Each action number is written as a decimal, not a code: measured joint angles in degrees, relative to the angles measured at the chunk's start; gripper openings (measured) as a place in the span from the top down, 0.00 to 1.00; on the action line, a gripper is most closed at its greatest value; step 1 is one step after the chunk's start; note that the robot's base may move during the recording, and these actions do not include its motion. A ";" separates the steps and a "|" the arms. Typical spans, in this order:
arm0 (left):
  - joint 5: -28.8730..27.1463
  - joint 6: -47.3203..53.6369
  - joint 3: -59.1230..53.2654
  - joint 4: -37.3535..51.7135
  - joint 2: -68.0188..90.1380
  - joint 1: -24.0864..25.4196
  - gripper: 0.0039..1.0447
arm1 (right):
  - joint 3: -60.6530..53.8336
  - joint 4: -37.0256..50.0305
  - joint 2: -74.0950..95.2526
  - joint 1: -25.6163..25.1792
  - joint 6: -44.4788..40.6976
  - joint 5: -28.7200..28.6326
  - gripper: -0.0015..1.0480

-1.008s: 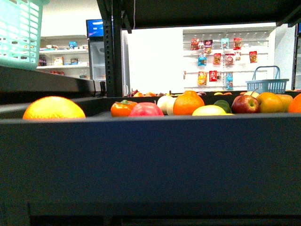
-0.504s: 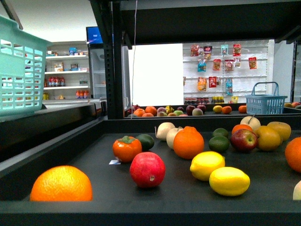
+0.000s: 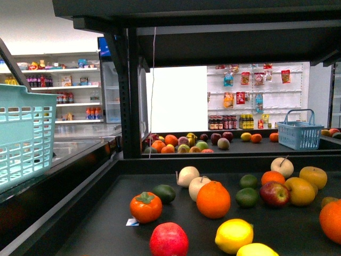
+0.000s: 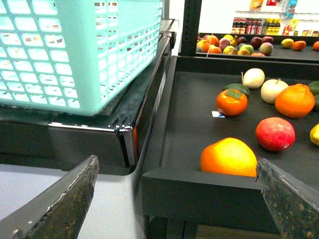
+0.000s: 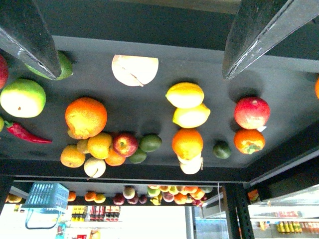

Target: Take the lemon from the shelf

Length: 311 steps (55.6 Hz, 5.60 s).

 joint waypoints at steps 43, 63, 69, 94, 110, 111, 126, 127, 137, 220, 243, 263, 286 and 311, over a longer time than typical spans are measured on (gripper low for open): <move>0.00 0.02 0.00 0.00 0.00 0.00 0.08 | 0.00 0.00 0.00 0.02 0.00 0.02 0.07; 4.92 -11.39 6.43 -5.11 15.06 -0.66 0.08 | 0.00 0.00 0.00 0.02 0.02 -0.02 0.07; 13.79 -21.22 15.43 5.66 31.80 7.78 0.08 | 0.00 0.00 0.00 0.02 0.00 0.00 0.07; 25.49 -59.78 43.45 24.41 75.08 22.64 0.08 | 0.00 0.00 0.00 0.02 0.00 0.02 0.07; 22.84 -69.79 53.92 28.79 90.97 21.20 0.08 | 0.00 0.00 0.00 0.02 0.00 0.00 0.07; 22.80 -69.92 54.27 29.00 91.30 21.16 0.08 | 0.00 0.00 0.00 0.02 0.00 0.00 0.07; 20.92 -73.72 62.14 29.27 99.60 20.24 0.08 | 0.00 0.00 0.00 0.02 0.00 0.00 0.07; 20.81 -73.99 62.58 29.27 100.19 20.22 0.08 | 0.00 0.00 0.00 0.02 0.00 0.00 0.07; 20.02 -75.34 66.93 29.59 104.26 19.85 0.08 | 0.00 0.00 0.00 0.02 0.00 0.00 0.07; 24.46 -61.42 67.80 26.36 101.72 18.29 0.89 | 0.00 0.00 0.00 0.02 0.00 0.00 0.07; 34.99 -52.22 62.18 21.70 87.97 4.22 0.92 | 0.00 0.00 0.00 0.02 0.00 0.00 0.07; 37.20 -53.68 63.14 28.02 94.95 -12.79 0.92 | 0.00 0.00 0.00 0.02 0.00 0.00 0.07; 39.28 -52.54 72.24 29.86 103.67 -18.86 0.92 | 0.00 0.00 0.00 0.02 0.02 0.00 0.07; 38.05 -49.29 75.28 25.90 106.79 -20.59 0.92 | 4.68 -12.28 8.70 0.90 1.86 4.52 0.07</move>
